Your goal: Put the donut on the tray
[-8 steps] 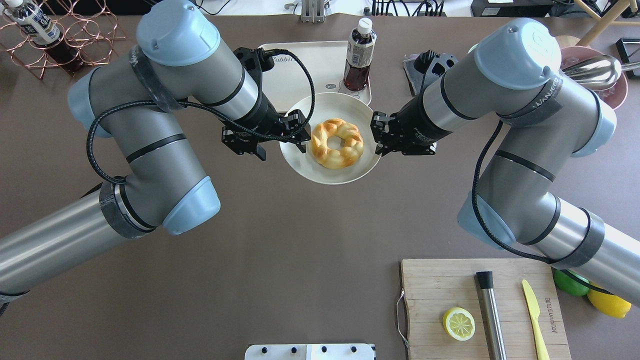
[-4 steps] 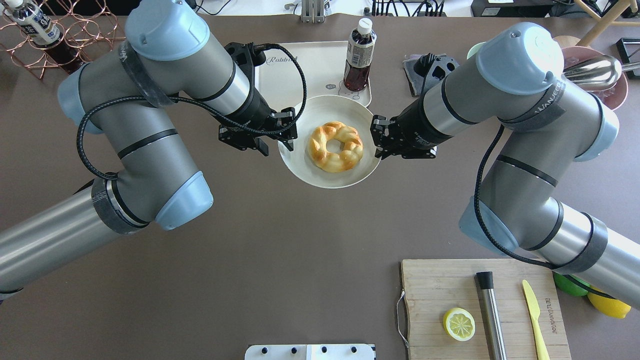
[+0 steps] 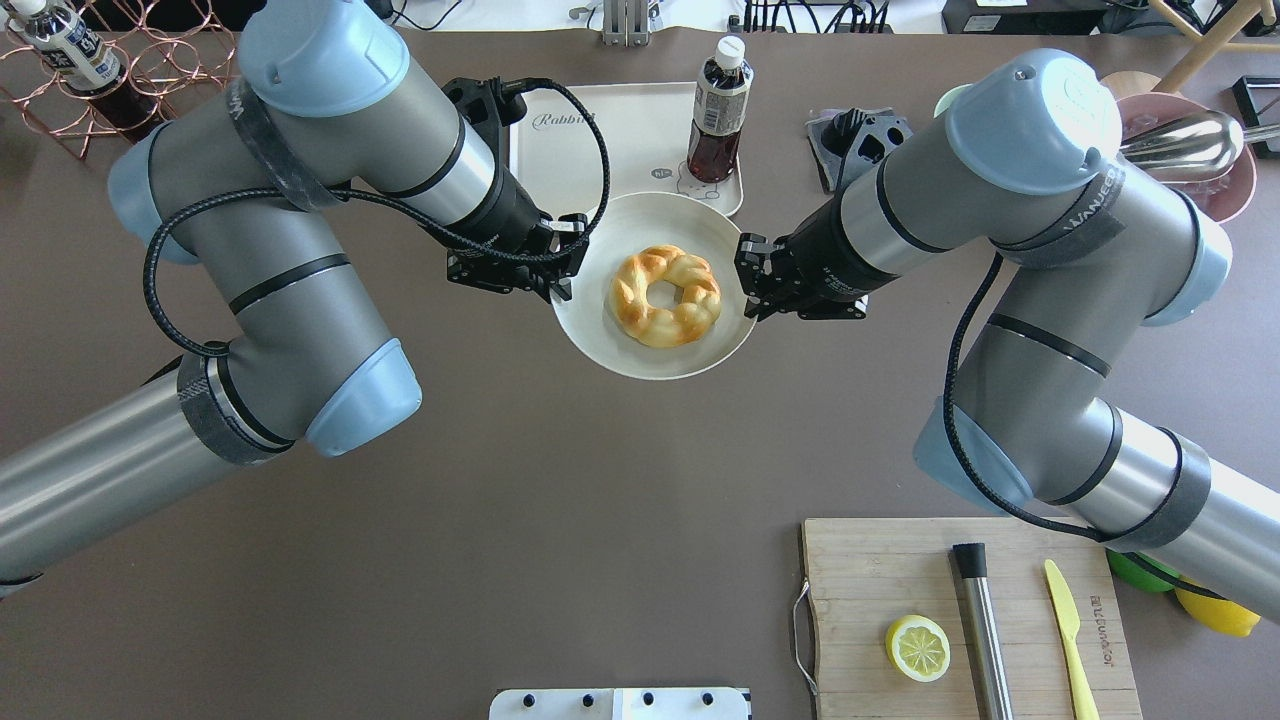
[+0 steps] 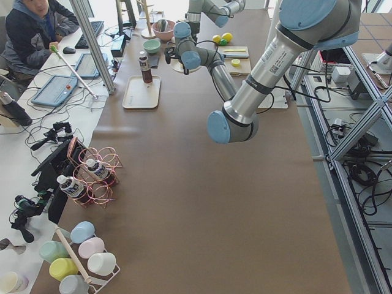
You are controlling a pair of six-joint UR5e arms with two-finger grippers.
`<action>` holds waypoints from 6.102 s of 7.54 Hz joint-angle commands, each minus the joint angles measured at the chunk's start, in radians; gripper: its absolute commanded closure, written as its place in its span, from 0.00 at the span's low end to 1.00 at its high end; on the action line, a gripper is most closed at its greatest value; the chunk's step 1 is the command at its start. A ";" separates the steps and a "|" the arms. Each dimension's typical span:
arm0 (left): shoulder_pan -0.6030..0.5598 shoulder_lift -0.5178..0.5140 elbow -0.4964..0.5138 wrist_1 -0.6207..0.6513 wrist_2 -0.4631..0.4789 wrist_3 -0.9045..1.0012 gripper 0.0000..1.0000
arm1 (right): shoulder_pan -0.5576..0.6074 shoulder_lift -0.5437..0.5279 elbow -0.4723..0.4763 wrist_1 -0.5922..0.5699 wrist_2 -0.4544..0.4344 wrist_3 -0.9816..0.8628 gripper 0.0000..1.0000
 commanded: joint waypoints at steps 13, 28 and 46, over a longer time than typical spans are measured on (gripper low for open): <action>-0.180 -0.101 0.598 -0.435 0.093 -0.125 1.00 | 0.530 -0.289 -0.260 0.006 0.259 -0.895 0.00; -0.136 0.020 0.417 -0.454 0.083 -0.070 0.02 | 0.811 -0.412 -0.474 0.003 0.297 -1.453 0.00; -0.730 0.913 -0.129 -0.156 -0.178 1.338 0.02 | 0.918 -0.454 -0.472 -0.089 0.167 -1.666 0.00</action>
